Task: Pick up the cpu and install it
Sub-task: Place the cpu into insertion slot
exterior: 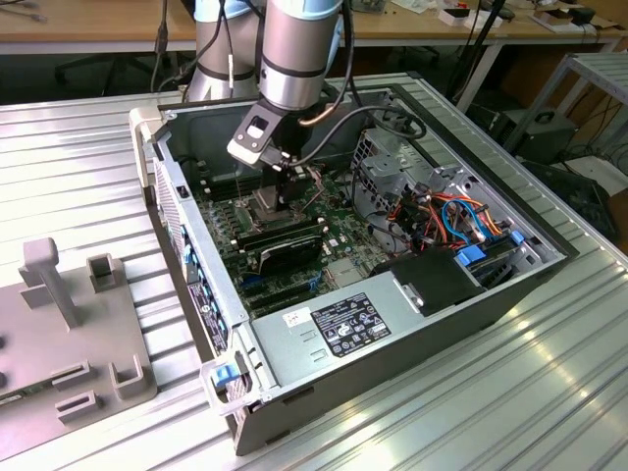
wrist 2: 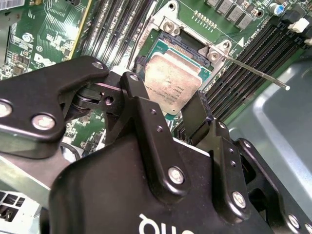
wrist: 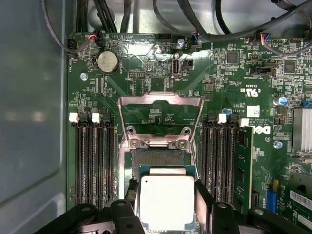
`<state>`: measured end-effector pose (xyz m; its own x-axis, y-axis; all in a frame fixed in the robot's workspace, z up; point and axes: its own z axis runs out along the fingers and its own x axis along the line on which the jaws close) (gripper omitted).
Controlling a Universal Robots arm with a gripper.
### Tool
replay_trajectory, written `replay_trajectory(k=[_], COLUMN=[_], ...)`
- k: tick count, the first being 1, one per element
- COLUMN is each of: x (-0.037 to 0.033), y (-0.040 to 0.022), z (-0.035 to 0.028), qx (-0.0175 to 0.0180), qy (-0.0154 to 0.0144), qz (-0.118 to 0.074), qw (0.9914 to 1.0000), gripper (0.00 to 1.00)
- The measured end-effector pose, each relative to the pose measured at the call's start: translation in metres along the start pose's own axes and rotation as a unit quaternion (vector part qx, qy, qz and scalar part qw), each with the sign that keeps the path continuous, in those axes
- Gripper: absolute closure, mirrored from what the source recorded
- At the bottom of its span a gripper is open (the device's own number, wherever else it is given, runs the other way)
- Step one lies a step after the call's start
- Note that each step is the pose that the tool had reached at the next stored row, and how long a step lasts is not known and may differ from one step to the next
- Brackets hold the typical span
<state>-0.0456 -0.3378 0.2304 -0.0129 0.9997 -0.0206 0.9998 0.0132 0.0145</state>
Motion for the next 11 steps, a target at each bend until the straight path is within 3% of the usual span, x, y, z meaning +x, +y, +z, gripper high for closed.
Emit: replay_trajectory(k=[6,11], x=[0.0013,0.0027], y=[-0.0002,-0.0001], z=[0.0086,0.0113], qx=[0.0000,0.0001], qy=[0.0000,-0.0001], qz=[0.000,0.000], qw=[1.00000,1.00000], gripper=[0.45,0.45])
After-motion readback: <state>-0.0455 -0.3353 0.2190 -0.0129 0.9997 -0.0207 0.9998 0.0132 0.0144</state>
